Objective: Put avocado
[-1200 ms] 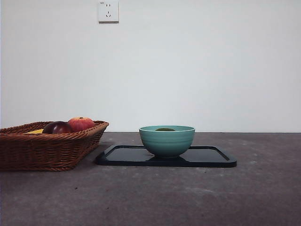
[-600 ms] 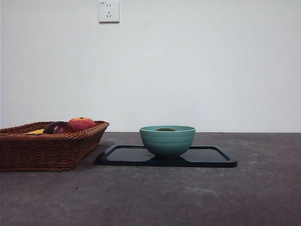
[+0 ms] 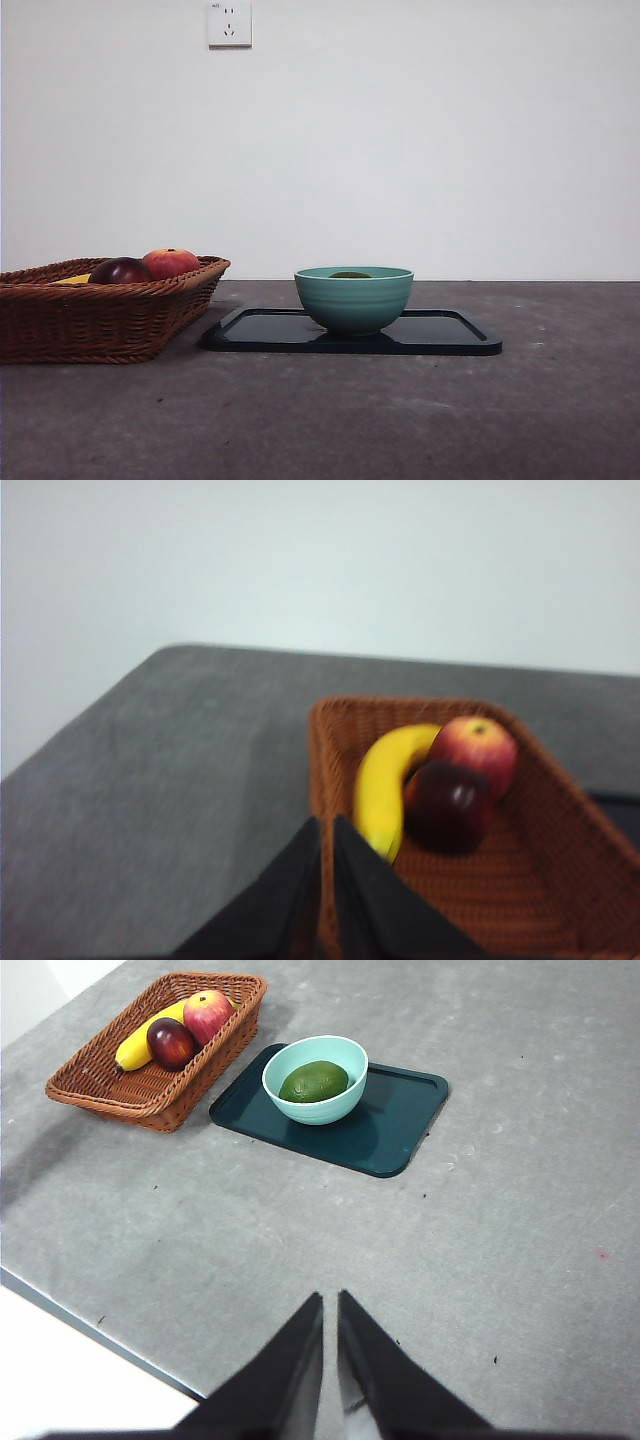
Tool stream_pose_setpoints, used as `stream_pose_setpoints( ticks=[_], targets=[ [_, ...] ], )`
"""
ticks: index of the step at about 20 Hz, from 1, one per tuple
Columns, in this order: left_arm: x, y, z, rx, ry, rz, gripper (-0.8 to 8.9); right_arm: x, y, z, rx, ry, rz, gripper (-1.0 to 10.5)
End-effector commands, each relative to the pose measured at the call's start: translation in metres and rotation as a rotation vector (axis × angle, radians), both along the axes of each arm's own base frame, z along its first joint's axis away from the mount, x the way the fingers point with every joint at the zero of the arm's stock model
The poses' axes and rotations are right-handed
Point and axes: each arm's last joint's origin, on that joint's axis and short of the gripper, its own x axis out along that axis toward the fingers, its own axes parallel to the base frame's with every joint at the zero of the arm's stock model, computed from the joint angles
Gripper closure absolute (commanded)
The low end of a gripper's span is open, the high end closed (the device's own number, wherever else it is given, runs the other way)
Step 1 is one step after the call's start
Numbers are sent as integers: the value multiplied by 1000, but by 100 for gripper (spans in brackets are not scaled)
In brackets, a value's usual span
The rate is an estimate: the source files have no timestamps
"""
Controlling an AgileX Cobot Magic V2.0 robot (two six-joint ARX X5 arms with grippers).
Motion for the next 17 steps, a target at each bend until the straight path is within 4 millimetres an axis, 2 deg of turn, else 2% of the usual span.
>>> stream_pose_setpoints(
  ticks=[1,5,9,17],
  targets=[
    [0,1,-11,9,-1,-12,794,0,0,2,13,-10,7,927],
    [-1,2,-25,0,15,-88,794,0,0,2,13,-10,7,927],
    [-1,3,-35,-5,34,-74,794,0,0,2,13,-9,7,927],
    [-4,4,-43,38,112,-74,794,0,0,2,13,-9,7,927]
  ],
)
